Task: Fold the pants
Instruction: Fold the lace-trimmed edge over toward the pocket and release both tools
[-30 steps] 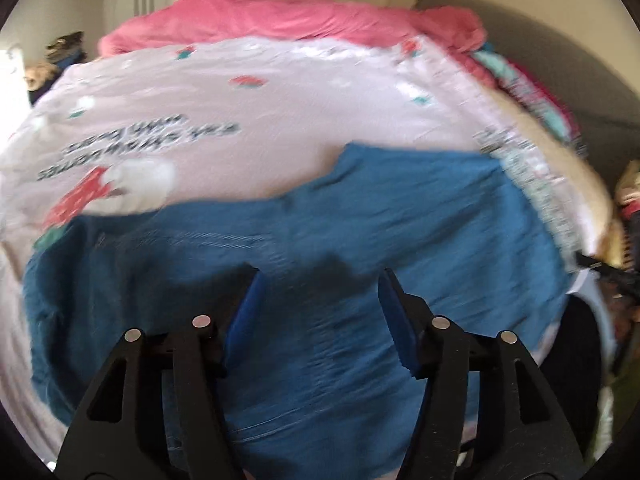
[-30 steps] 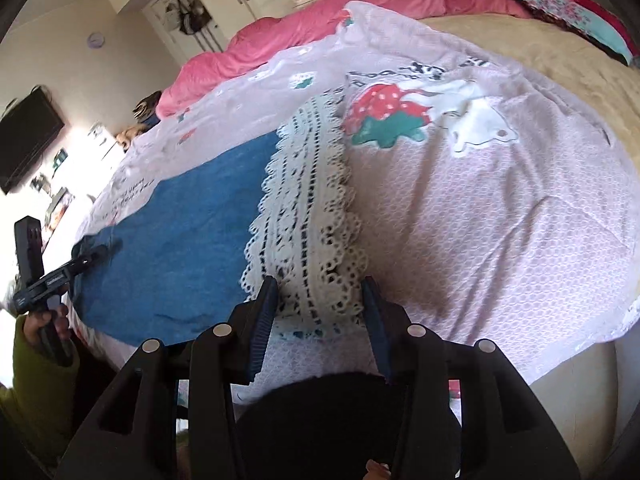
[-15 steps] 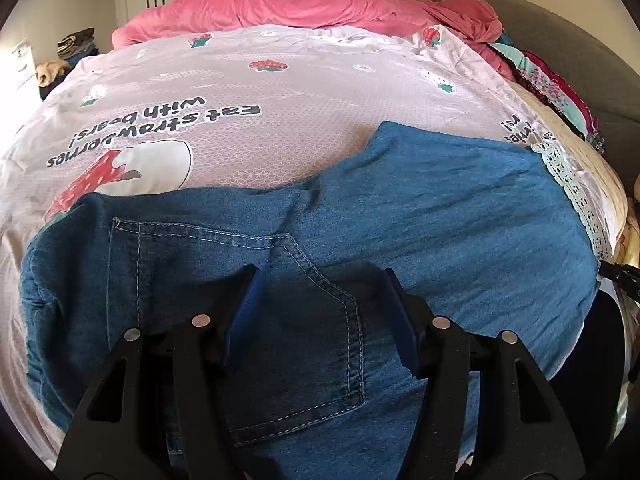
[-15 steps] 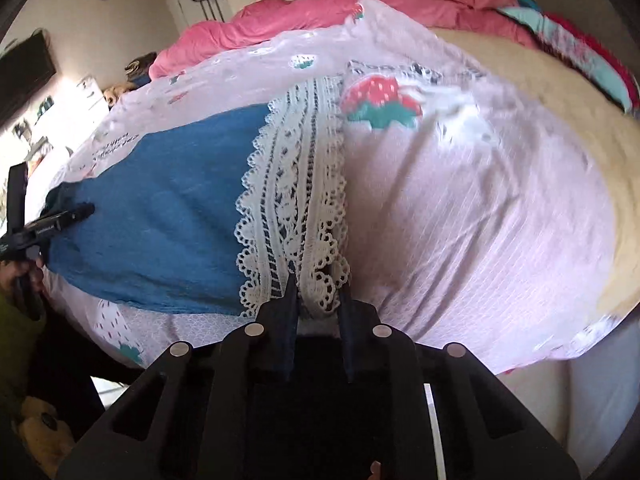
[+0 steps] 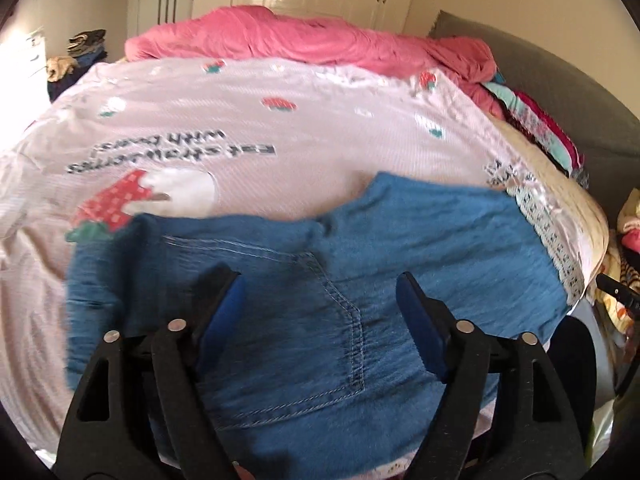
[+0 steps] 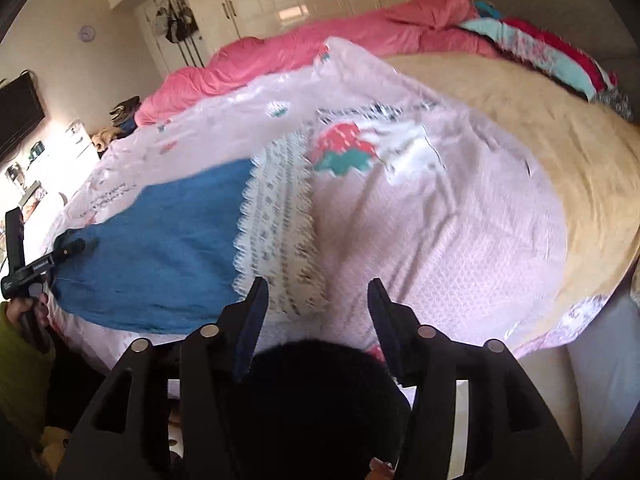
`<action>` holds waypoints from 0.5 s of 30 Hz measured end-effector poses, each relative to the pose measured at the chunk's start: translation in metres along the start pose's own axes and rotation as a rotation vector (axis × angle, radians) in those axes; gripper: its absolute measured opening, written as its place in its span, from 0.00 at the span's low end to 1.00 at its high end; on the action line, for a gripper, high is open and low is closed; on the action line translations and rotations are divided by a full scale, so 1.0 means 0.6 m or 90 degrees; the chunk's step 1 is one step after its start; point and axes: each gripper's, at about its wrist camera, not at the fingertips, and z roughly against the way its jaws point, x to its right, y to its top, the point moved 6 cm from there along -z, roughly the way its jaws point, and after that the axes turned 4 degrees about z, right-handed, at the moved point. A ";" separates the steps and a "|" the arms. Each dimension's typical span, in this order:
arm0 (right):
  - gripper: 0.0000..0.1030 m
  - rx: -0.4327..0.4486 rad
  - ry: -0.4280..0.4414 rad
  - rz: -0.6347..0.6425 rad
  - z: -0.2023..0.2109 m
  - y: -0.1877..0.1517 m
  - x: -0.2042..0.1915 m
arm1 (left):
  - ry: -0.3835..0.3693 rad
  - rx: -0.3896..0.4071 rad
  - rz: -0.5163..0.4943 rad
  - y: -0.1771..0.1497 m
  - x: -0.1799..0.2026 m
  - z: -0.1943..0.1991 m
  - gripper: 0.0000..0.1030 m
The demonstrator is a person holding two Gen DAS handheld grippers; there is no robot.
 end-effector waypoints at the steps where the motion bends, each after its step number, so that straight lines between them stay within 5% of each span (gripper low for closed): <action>1: 0.56 0.002 0.006 0.012 -0.002 0.005 -0.013 | 0.006 0.005 0.002 0.002 -0.002 0.008 0.70; 9: 0.68 -0.012 0.060 0.135 -0.088 0.068 -0.174 | -0.005 -0.005 -0.053 0.019 0.056 -0.009 0.78; 15: 0.68 -0.059 0.028 0.172 -0.181 0.094 -0.210 | 0.044 -0.084 0.002 0.021 -0.016 -0.089 0.79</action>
